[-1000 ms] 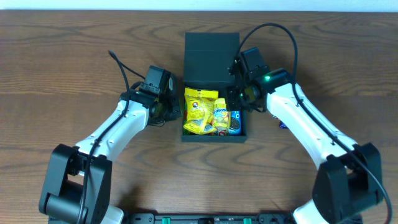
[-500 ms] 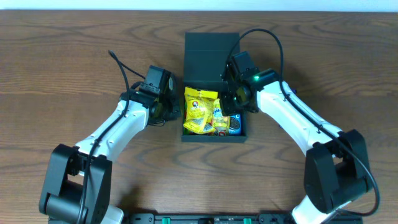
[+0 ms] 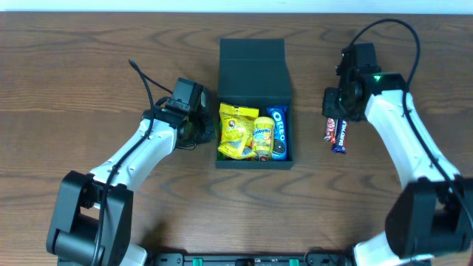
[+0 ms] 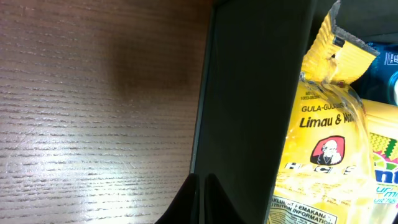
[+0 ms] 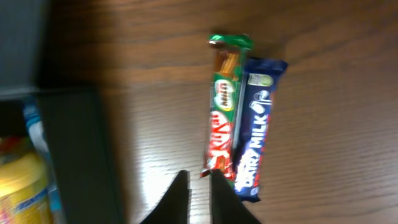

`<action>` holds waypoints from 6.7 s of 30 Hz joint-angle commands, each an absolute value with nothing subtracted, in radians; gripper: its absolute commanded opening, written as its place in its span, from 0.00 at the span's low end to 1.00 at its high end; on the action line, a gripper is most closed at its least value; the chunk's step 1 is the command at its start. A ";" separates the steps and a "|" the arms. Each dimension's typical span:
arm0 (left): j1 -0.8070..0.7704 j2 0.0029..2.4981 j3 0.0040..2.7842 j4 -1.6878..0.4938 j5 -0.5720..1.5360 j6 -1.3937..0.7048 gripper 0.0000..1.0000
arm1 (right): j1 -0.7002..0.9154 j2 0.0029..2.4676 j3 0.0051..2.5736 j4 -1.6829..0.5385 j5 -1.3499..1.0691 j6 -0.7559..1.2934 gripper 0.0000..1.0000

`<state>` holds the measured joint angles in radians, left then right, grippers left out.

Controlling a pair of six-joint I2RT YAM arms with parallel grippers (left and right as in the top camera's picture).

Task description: Pack container

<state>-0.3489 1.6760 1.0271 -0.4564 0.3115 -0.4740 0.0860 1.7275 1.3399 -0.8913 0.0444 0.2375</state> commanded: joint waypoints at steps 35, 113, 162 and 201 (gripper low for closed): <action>-0.348 1.680 1.029 -0.459 0.315 -0.456 0.06 | 0.046 2.017 1.364 -0.852 0.018 0.306 0.02; -0.348 1.680 1.029 -0.466 0.314 -0.456 0.06 | 0.017 1.919 1.458 -1.007 -0.061 0.209 0.02; -0.348 1.680 1.029 -0.474 0.311 -0.456 0.06 | 0.355 1.786 1.283 -0.914 -0.101 0.317 0.01; -0.348 1.680 1.029 -0.474 0.311 -0.449 0.06 | 0.392 1.759 1.269 -0.976 -0.127 0.291 0.01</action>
